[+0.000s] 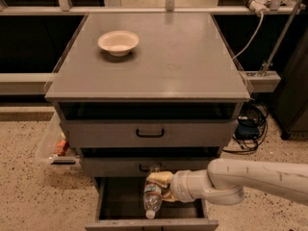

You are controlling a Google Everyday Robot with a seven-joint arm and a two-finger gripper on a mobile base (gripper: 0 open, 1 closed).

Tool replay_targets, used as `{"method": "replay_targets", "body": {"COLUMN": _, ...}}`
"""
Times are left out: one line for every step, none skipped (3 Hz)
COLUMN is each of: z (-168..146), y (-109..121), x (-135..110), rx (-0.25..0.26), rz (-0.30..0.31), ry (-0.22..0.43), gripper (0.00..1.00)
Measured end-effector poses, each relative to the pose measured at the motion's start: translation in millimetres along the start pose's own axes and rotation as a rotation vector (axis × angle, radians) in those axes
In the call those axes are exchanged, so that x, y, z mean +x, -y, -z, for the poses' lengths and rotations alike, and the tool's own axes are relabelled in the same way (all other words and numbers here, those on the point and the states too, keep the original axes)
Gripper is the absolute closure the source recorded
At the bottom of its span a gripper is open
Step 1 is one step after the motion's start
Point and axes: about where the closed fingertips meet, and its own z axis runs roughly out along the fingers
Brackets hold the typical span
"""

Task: Place water bottle into bottom drawer

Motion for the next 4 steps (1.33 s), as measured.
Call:
{"method": "replay_targets", "body": {"z": -34.6, "y": 30.2, "x": -23.1, "rx": 0.023, "rz": -0.118, "ry": -0.011, "gripper": 1.00}}
{"method": "replay_targets", "body": {"z": -55.9, "y": 65.1, "x": -37.8, "rx": 0.054, "rz": -0.231, "ry": 0.008, "gripper": 1.00}}
{"method": "replay_targets", "body": {"z": -56.2, "y": 63.5, "x": -33.6, "rx": 0.054, "rz": -0.219, "ry": 0.003, "gripper": 1.00}}
{"method": "replay_targets", "body": {"z": -70.6, "y": 80.5, "x": -47.2, "rx": 0.078, "rz": -0.267, "ry": 0.029, "gripper": 1.00}}
